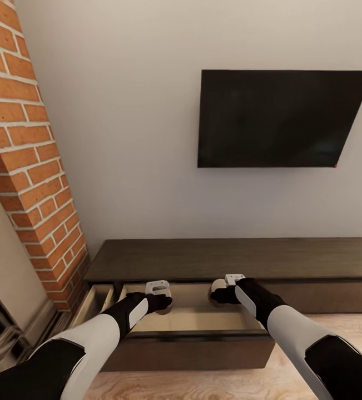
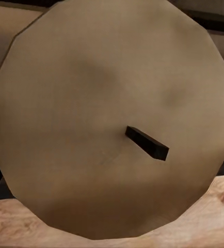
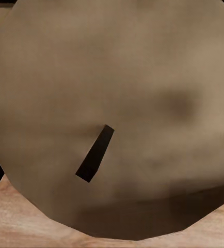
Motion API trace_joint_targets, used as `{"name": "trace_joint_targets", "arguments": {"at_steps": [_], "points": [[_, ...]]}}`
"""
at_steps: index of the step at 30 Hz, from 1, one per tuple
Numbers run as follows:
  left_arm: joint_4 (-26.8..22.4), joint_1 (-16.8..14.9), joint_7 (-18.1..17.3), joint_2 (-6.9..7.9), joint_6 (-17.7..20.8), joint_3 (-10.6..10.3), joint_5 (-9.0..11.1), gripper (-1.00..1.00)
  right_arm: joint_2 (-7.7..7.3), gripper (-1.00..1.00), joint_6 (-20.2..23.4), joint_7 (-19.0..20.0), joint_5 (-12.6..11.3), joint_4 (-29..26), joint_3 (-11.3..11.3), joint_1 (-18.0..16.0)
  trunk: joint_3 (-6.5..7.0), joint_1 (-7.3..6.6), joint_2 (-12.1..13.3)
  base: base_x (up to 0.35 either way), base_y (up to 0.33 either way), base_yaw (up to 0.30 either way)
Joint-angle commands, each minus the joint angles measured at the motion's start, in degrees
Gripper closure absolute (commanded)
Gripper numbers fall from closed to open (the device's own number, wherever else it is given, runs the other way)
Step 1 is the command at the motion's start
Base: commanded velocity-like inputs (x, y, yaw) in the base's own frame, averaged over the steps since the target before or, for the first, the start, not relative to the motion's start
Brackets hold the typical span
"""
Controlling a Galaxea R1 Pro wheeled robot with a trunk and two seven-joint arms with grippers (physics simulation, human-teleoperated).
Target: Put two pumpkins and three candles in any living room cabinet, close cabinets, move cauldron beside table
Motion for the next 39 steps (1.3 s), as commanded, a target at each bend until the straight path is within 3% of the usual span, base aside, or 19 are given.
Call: {"name": "trace_joint_targets", "arguments": {"at_steps": [1,15,28,31,34,39], "points": [[-0.05,-0.05,-0.06,0.0,0.18,-0.26,0.3,1.0,-0.03,1.0,0.28,0.21,0.34,-0.09,0.0,-0.04,-0.3,0.22,-0.45,0.0,0.0,0.203],[-0.05,-0.05,-0.04,0.0,0.12,-0.26,0.32,1.0,-0.05,1.0,0.28,0.23,0.36,0.0,-0.13,-0.04,-1.78,0.66,-1.25,0.008,0.0,0.171],[-0.05,-0.05,-0.06,0.0,0.04,-0.26,0.28,1.0,-0.07,1.0,0.2,0.09,0.0,3.64,-0.47,-0.04,-2.95,0.66,-1.25,0.221,0.0,0.104],[-0.05,-0.05,-0.08,0.0,0.04,-0.26,0.28,1.0,-0.13,1.0,0.2,0.11,-1.45,3.96,-2.38,-0.04,-3.22,0.66,-1.25,0.021,0.0,0.071],[-0.05,-0.05,-0.11,0.0,0.1,-0.26,0.28,1.0,-0.1,1.0,0.19,0.07,-4.08,4.15,-6.09,-0.04,-3.49,0.66,-1.25,0.006,0.0,0.004],[-0.05,-0.05,-0.12,0.0,0.12,-0.26,0.28,1.0,-0.14,1.0,0.13,0.05,-5.17,4.21,-7.61,-0.04,-3.95,0.66,-1.25,0.002,0.0,-0.065]]}}
